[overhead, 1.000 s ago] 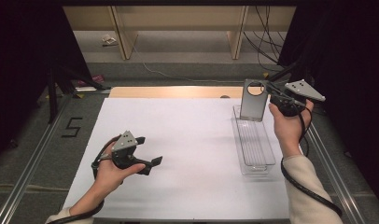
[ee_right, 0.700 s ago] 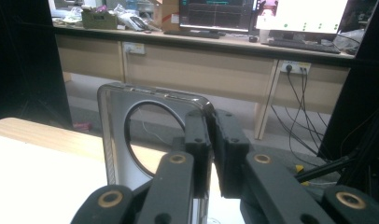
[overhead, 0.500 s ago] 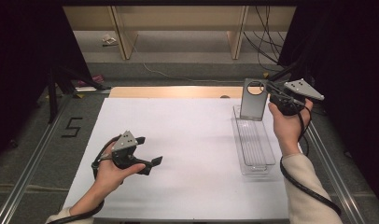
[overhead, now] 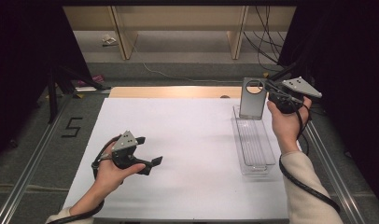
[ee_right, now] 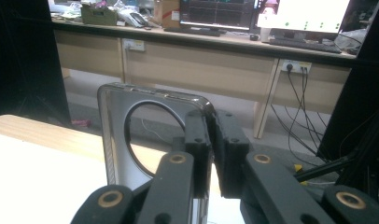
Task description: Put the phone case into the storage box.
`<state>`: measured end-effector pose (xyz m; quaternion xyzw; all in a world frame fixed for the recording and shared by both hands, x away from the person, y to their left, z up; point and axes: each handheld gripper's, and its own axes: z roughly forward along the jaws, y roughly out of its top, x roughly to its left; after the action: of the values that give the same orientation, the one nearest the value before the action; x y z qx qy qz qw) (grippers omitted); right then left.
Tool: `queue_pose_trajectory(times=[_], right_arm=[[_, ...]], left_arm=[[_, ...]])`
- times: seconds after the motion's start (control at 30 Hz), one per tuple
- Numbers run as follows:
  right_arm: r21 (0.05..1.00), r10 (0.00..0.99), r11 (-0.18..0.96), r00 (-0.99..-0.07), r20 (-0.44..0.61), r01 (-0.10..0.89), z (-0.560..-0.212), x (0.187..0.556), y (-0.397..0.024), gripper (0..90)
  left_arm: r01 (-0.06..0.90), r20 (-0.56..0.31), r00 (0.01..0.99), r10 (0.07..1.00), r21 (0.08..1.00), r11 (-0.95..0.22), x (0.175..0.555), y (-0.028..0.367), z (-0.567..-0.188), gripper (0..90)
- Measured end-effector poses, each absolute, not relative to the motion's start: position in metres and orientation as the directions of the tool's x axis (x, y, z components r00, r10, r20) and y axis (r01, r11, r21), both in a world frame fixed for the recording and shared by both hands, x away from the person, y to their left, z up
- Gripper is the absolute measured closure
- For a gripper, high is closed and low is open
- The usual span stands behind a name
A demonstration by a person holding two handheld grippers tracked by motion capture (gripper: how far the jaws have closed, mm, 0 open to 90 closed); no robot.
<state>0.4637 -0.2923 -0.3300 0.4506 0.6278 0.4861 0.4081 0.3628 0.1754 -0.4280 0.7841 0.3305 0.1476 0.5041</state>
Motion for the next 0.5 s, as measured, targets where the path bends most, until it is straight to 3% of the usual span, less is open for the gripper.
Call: queue_pose_trajectory(times=[0.5], right_arm=[[0.976,0.963,0.125,-0.258,-0.076,0.179,-0.3314,0.4689,-0.2907,85.4]], left_arm=[[0.369,-0.103,0.738,0.667,0.889,-0.272,0.3630,0.1756,-0.4278,0.1]])
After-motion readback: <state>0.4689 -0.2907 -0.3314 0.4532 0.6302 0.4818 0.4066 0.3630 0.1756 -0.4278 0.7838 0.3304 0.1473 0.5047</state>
